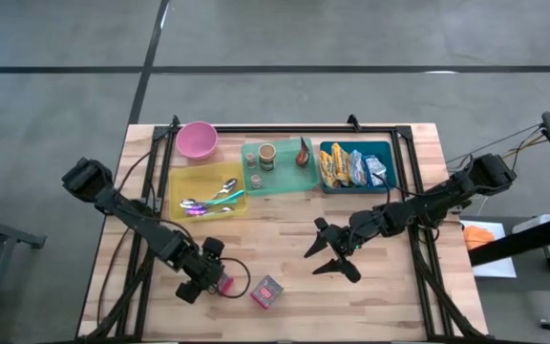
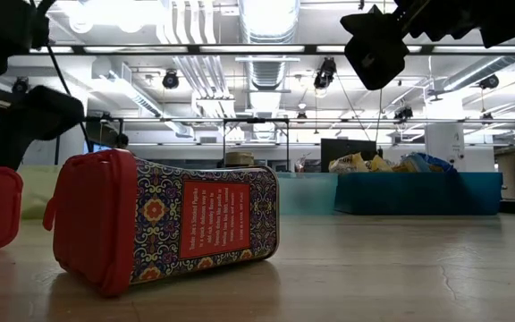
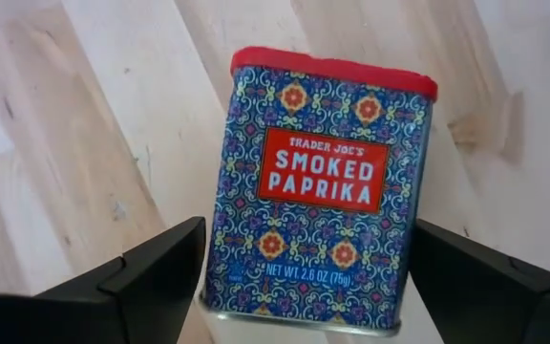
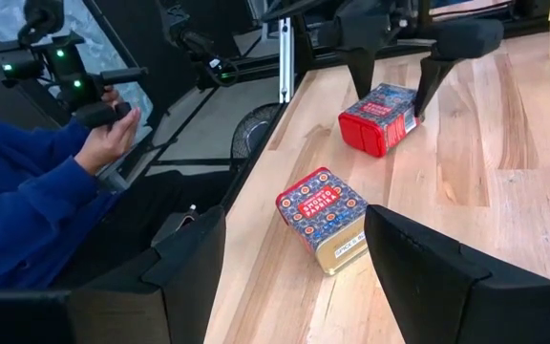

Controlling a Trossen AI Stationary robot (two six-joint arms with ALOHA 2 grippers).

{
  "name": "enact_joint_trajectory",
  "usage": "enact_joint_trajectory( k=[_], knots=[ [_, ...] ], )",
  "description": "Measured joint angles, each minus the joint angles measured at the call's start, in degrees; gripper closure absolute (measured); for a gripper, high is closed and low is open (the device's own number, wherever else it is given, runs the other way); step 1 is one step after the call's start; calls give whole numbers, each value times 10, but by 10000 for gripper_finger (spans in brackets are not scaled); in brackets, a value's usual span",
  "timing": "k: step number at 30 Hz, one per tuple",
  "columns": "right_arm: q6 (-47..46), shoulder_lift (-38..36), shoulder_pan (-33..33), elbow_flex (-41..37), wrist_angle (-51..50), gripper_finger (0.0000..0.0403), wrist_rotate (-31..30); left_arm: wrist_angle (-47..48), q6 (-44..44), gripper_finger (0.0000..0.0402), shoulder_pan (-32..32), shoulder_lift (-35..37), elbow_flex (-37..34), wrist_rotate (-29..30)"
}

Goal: Pick & Place Food Item
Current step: Put the left red seasoning can into the green bin

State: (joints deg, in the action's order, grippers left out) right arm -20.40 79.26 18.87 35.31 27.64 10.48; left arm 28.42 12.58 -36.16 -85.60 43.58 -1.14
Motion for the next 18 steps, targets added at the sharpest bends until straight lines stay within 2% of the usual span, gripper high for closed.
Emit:
enact_joint_trajectory(
  k=[14,18],
  knots=[
    [0,0,0,0,0,154,0,-58,14,48,3,0,-28,3],
    [0,0,0,0,0,154,0,-59,16,66,4,0,-28,5]
  ],
)
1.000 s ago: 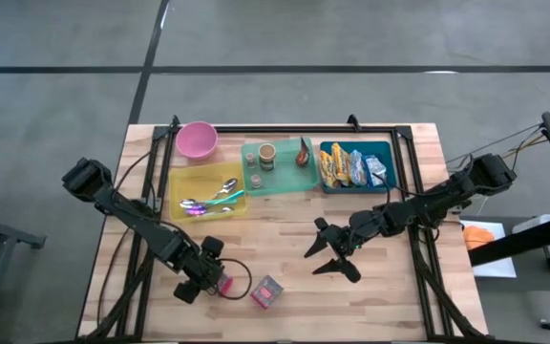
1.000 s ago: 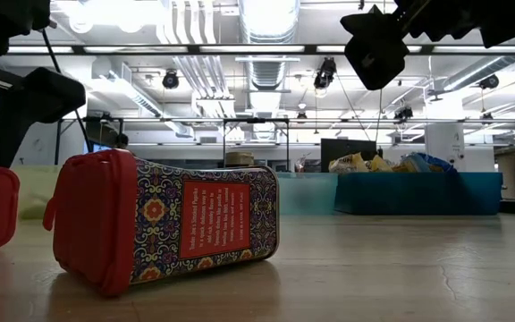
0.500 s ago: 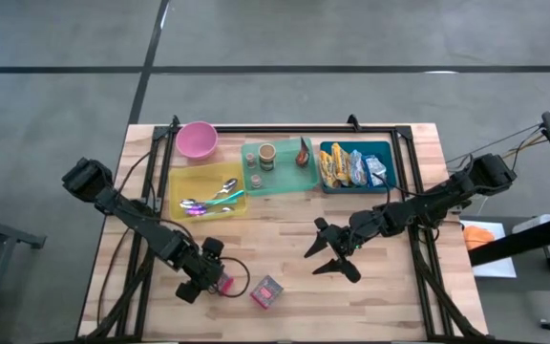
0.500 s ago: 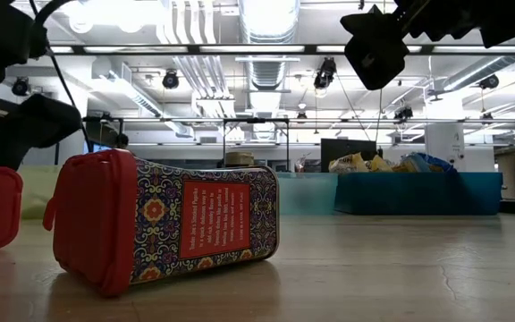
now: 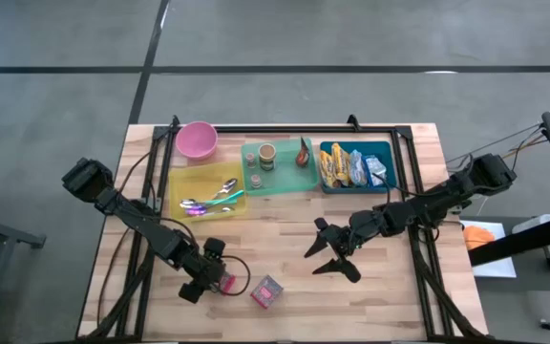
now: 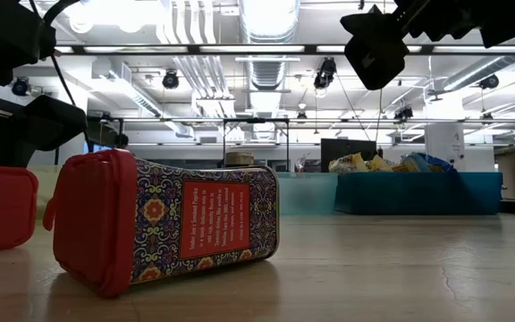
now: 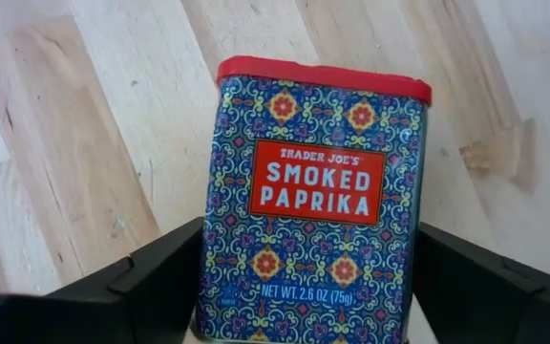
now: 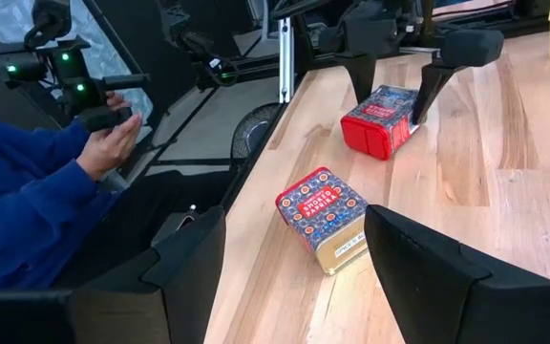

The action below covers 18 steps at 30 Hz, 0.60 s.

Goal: Pick & Place Food Item
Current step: Put the left red seasoning can into the green bin

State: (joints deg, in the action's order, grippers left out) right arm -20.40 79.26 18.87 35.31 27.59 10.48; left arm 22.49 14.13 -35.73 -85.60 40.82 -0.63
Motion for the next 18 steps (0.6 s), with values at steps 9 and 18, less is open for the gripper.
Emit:
enact_joint_trajectory(
  k=[9,18],
  knots=[
    [0,0,0,0,0,154,0,-1,24,112,1,0,0,2],
    [0,0,0,0,0,154,0,-20,17,112,3,0,0,30]
  ],
)
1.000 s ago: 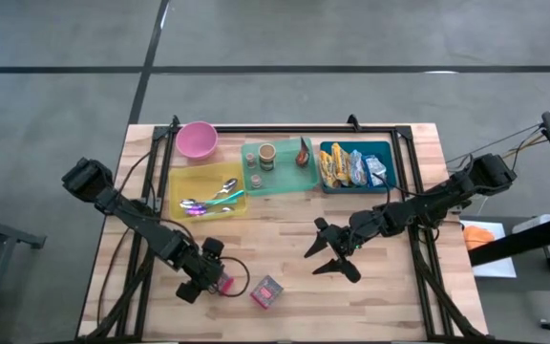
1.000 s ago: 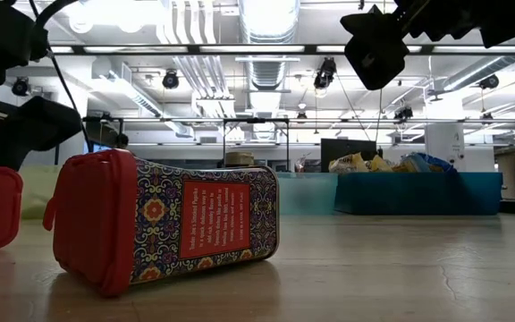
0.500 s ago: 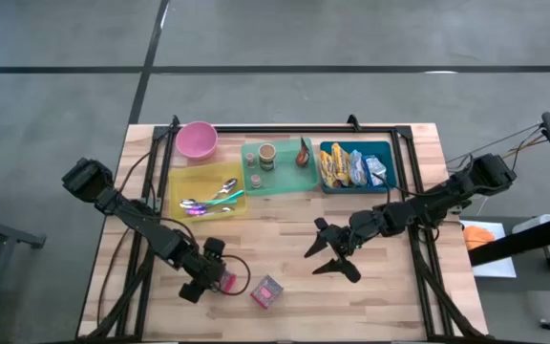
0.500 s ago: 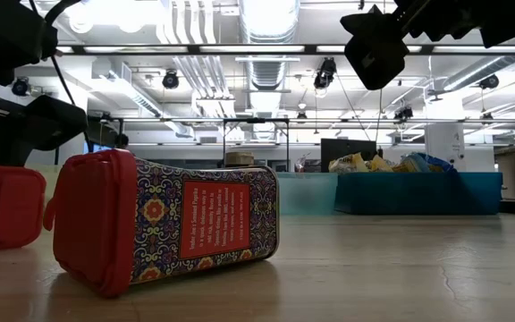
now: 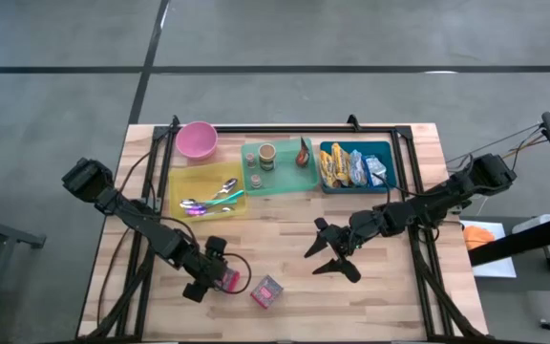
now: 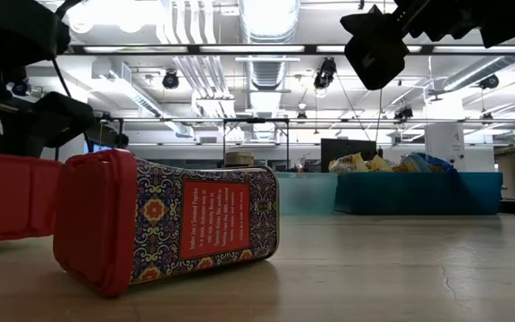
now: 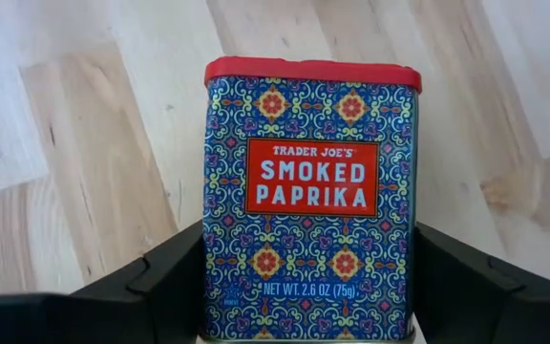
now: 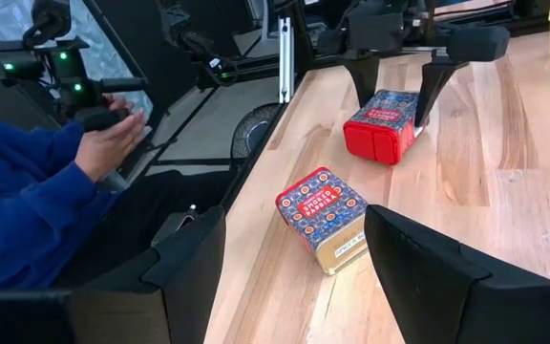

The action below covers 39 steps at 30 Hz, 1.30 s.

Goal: Pick & Place Food Item
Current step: Put the left red seasoning can into the green bin

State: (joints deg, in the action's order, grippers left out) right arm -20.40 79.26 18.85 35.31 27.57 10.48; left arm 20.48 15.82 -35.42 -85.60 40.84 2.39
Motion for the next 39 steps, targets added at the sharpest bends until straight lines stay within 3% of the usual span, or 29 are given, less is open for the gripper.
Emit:
enact_joint_trajectory(
  k=[6,11,22,27,39],
  knots=[
    [0,0,0,0,0,154,0,-10,-10,81,8,0,1,0],
    [0,0,0,0,0,154,0,-7,7,112,11,0,1,0],
    [0,0,0,0,0,154,0,-22,10,113,13,0,1,8],
    [0,0,0,0,0,154,0,-30,76,113,14,0,1,9],
    [0,0,0,0,0,154,0,-129,114,113,14,0,1,134]
  ],
)
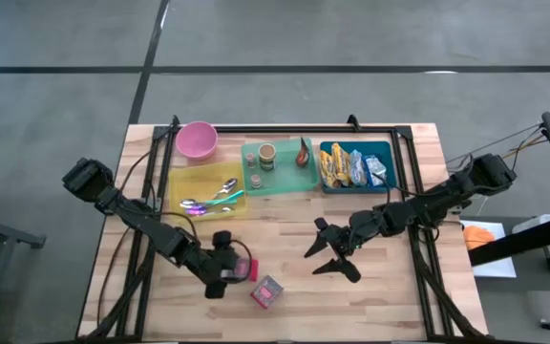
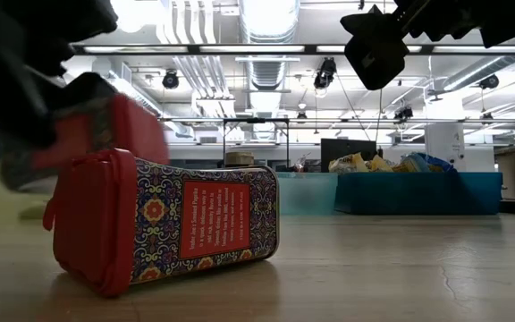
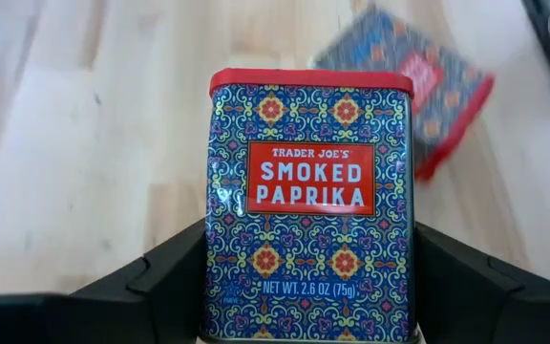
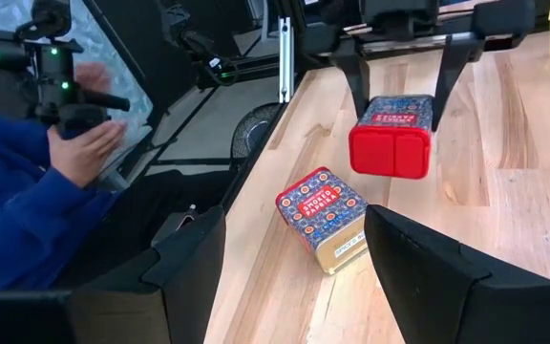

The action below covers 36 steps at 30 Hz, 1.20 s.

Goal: Pick & Place Food Item
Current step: Put the left red seasoning can into the green bin

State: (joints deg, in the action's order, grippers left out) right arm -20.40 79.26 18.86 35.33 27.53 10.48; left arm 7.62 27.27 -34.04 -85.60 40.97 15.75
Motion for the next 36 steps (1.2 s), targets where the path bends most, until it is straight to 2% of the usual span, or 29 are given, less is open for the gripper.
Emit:
enact_joint_trajectory(
  k=[4,11,25,31,36],
  knots=[
    [0,0,0,0,0,154,0,-22,13,113,0,0,4,22],
    [0,0,0,0,0,154,0,-44,121,113,0,0,25,32],
    [0,0,0,0,0,154,0,-55,122,113,5,2,70,48],
    [0,0,0,0,-1,154,0,-66,181,113,9,8,71,38],
    [0,0,0,0,-3,154,0,-122,170,113,24,12,71,-28]
  ],
)
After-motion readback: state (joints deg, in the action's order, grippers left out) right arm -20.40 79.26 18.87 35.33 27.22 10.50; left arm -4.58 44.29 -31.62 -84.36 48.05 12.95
